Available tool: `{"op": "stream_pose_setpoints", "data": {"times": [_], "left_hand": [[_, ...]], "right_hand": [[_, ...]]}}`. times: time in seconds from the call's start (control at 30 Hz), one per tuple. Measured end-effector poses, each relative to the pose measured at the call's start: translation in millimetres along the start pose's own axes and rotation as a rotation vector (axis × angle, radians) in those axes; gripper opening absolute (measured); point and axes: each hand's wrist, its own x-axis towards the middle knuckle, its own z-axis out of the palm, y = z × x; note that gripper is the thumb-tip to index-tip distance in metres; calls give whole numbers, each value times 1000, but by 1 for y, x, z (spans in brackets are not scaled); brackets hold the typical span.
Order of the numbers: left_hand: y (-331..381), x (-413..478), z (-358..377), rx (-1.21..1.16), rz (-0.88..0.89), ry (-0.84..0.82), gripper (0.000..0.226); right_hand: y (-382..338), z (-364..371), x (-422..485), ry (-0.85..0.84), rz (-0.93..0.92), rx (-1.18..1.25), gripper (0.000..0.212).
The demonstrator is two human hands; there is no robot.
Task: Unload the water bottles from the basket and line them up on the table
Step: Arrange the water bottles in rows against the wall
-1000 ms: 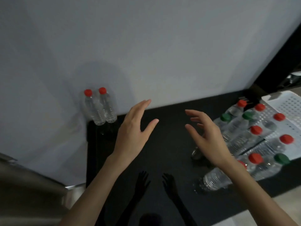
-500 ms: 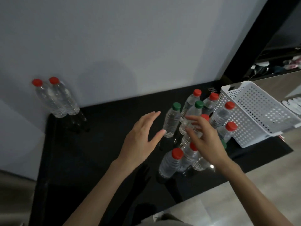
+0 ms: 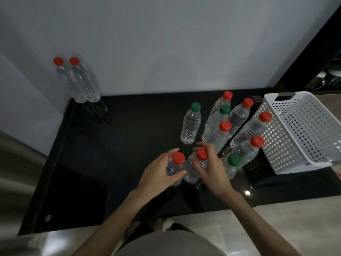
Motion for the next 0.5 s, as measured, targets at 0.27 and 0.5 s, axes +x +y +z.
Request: {"op": "stream_pose_setpoints", "data": {"times": [0.27, 0.5], "left_hand": [[-4, 6, 20, -105, -152, -4, 60], [-6, 4, 21, -128, -211, -5, 69]], "right_hand": [[14, 13, 1, 16, 36, 99, 43], [23, 14, 4, -66, -1, 47, 59]]}}
